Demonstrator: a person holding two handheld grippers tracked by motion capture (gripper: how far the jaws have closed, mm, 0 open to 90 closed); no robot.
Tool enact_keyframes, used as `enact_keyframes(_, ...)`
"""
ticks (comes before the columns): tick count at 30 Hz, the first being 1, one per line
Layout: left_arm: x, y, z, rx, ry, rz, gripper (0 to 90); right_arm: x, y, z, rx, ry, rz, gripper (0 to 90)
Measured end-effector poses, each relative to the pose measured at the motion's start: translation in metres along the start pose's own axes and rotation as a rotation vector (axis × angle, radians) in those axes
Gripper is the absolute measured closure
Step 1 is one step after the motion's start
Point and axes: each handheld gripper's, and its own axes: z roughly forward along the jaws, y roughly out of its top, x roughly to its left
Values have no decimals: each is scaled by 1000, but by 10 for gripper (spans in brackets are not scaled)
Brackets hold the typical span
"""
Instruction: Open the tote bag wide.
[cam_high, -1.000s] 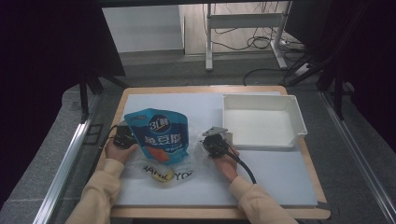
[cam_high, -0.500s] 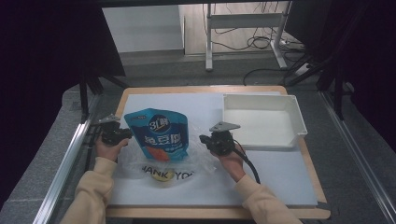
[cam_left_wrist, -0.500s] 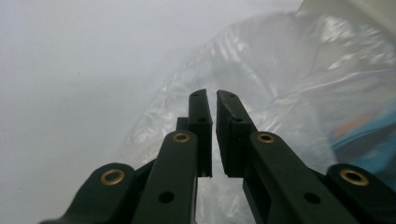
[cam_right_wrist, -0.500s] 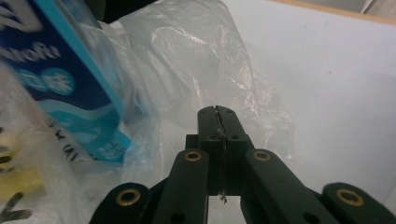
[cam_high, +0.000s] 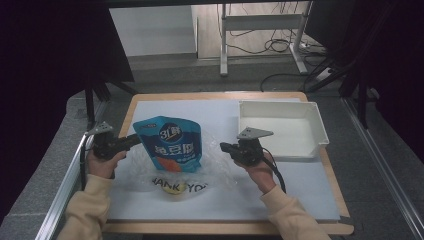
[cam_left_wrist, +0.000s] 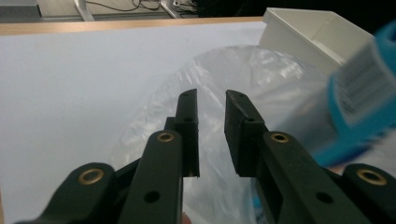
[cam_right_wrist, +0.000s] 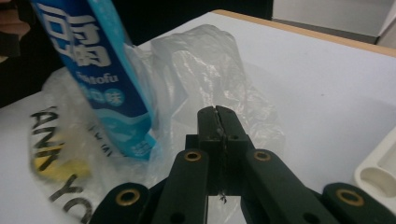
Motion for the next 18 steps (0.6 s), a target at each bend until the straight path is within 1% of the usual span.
enact_keyframes(2,-5,-6,-7,6,2,6,725,-1,-1,-5,-1,23,-1,866)
enact_keyframes(3,-9,-10,-9,7,6,11,702,-1,-1,-7,-2,26,-4,851)
enact_keyframes(4,-9,-10,-9,7,6,11,677,-1,-1,-7,-2,26,-4,851)
enact_keyframes(5,-15,-17,-14,5,19,16,636,-2,-1,-11,-3,45,-5,816)
enact_keyframes(8,-23,-24,-17,4,37,18,514,-4,0,-15,-12,65,-11,729)
enact_keyframes(11,-31,-29,-19,11,51,30,422,-4,1,-18,-29,65,-18,627)
enact_keyframes(13,-33,-31,-20,12,49,32,364,-4,2,-20,-39,69,-21,558)
enact_keyframes(14,-37,-34,-21,15,47,36,343,-4,2,-21,-42,68,-26,531)
enact_keyframes(18,-45,-42,-22,26,46,48,308,-2,4,-24,-54,72,-37,447)
